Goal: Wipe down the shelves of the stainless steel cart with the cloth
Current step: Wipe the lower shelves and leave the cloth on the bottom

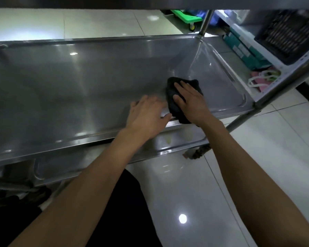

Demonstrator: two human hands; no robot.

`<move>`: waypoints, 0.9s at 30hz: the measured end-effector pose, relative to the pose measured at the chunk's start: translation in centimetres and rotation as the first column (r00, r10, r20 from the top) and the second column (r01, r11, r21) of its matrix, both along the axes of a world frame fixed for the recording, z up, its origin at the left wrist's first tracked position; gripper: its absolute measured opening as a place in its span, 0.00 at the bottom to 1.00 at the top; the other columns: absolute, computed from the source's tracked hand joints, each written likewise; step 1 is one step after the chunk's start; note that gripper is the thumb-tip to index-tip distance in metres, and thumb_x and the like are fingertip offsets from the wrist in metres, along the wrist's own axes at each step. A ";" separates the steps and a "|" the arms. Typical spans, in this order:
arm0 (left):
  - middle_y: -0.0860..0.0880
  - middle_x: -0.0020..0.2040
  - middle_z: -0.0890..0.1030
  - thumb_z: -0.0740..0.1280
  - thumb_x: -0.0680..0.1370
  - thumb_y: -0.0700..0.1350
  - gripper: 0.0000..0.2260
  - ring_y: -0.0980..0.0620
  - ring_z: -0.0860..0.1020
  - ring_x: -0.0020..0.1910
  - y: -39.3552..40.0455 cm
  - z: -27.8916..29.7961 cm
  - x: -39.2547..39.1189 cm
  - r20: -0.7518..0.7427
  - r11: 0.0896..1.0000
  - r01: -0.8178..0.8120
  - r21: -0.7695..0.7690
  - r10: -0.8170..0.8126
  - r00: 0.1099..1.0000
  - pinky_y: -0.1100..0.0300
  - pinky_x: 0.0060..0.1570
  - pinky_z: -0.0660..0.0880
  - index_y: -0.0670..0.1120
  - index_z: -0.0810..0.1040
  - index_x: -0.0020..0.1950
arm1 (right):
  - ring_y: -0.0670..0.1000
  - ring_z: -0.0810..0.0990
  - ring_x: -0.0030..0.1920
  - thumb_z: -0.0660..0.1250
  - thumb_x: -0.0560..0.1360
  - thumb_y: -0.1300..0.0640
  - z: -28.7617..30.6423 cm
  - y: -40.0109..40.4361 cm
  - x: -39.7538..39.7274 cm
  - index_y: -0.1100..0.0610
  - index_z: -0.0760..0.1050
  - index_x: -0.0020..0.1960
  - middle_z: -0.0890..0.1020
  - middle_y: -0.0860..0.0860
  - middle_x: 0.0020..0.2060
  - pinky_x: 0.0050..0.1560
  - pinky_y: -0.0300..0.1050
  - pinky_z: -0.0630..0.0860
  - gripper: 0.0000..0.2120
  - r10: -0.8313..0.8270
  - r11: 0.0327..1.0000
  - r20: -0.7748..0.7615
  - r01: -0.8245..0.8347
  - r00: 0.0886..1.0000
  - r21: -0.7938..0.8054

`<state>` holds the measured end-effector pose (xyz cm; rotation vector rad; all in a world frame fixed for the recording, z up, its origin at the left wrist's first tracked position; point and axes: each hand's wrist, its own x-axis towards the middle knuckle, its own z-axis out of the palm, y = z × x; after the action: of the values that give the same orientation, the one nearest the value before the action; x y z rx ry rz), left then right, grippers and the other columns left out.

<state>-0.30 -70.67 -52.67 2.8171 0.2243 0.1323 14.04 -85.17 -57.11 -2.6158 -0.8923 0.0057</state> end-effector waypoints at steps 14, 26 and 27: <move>0.45 0.56 0.76 0.61 0.80 0.50 0.14 0.41 0.72 0.59 -5.8 -0.3 5.5 -0.063 0.987 -0.067 0.147 0.077 0.995 0.46 0.50 0.75 0.42 0.80 0.53 | 0.53 0.58 0.79 0.52 0.85 0.45 1.1 -11.5 8.9 0.49 0.59 0.80 0.60 0.52 0.79 0.77 0.53 0.54 0.24 -0.224 0.973 0.024 0.225 0.974 -0.048; 0.51 0.58 0.77 0.58 0.78 0.57 0.16 0.47 0.72 0.61 -3.9 -0.8 5.6 -0.062 0.994 0.032 0.107 -0.026 0.998 0.53 0.48 0.71 0.49 0.81 0.52 | 0.55 0.59 0.78 0.49 0.85 0.48 1.6 -5.7 8.8 0.53 0.59 0.80 0.61 0.53 0.79 0.76 0.55 0.56 0.24 -0.157 0.983 0.040 0.160 0.987 -0.095; 0.52 0.58 0.77 0.58 0.78 0.57 0.16 0.48 0.73 0.61 -3.3 -0.9 5.4 -0.064 0.995 0.052 0.085 -0.046 0.997 0.53 0.49 0.71 0.49 0.80 0.53 | 0.55 0.59 0.78 0.48 0.85 0.48 1.6 -4.1 8.3 0.54 0.59 0.80 0.62 0.54 0.79 0.76 0.55 0.56 0.24 -0.120 0.988 0.044 0.124 0.992 -0.097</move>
<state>5.09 -73.94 -53.52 2.9131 0.1673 0.0446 22.38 -89.27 -55.54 -2.7678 -0.7611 -0.0330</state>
